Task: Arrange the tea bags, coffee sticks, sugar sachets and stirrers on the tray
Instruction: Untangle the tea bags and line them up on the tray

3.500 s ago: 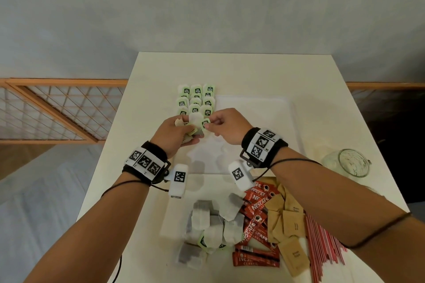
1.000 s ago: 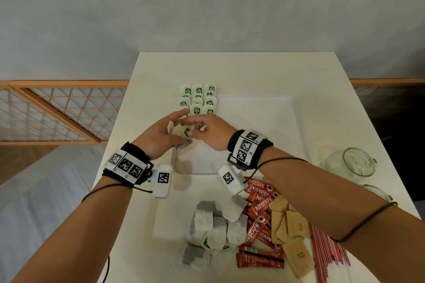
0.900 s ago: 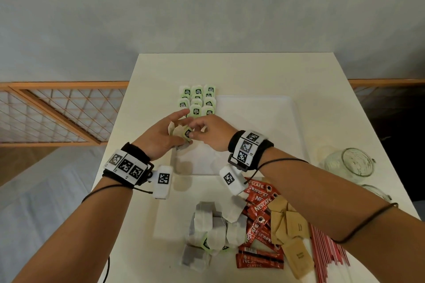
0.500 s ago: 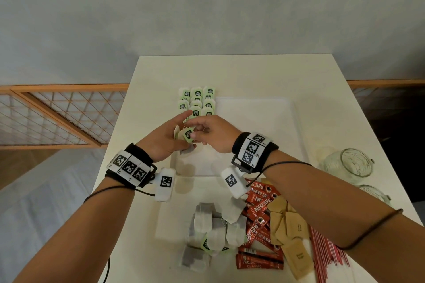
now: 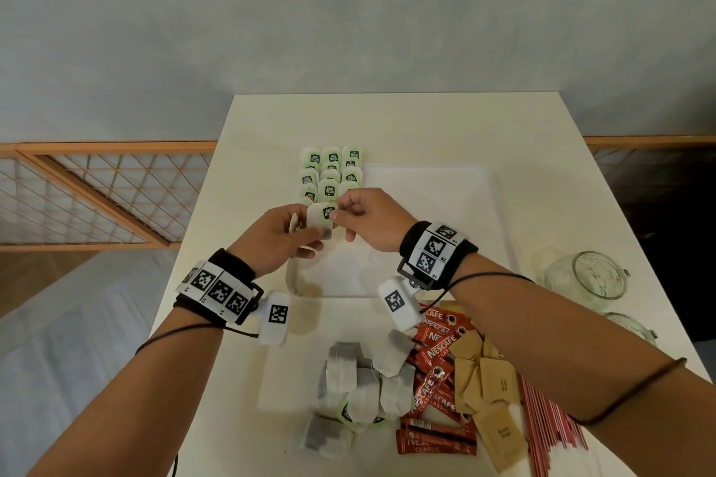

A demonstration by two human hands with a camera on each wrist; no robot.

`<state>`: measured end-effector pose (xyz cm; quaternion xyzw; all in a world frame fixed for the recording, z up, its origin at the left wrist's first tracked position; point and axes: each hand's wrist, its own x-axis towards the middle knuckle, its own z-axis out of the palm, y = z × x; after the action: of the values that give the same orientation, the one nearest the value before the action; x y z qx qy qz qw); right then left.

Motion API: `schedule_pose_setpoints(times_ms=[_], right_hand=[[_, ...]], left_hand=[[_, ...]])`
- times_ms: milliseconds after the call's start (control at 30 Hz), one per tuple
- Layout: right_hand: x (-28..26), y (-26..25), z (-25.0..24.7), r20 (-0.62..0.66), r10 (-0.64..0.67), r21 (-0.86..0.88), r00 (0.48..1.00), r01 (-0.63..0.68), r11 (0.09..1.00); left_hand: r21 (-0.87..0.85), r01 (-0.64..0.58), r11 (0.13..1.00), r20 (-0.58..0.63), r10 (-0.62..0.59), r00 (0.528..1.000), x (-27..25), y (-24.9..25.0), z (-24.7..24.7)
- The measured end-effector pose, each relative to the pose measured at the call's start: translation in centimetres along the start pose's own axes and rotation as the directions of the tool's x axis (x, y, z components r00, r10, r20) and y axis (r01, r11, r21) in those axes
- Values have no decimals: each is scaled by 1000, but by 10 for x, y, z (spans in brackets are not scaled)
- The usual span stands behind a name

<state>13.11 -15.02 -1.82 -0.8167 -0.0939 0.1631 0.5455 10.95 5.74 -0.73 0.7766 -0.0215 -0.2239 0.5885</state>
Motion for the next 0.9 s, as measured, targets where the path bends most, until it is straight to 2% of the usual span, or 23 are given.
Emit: schedule_pose_setpoints(times_ms=[100, 233, 333, 633, 767, 900], right_hand=[[1, 2, 2, -3, -1, 26, 1000, 1, 1000], [2, 2, 7, -8, 8, 29, 1000, -8, 1000], [1, 1, 11, -11, 6, 34, 1000, -6, 999], [-1, 13, 23, 40, 52, 69, 998, -55, 996], [-1, 17, 23, -10, 52, 26, 999, -51, 998], [-2, 17, 19, 42, 50, 1, 998, -50, 999]], left_hand=[[55, -21, 998, -106, 26, 994, 2, -4, 2], [179, -80, 981, -163, 109, 981, 6, -8, 0], [175, -101, 979, -200, 136, 970, 7, -11, 1], [13, -57, 998, -174, 58, 983, 6, -17, 4], [58, -38, 998, -193, 49, 980, 7, -21, 5], [51, -19, 999, -201, 29, 979, 8, -24, 6]])
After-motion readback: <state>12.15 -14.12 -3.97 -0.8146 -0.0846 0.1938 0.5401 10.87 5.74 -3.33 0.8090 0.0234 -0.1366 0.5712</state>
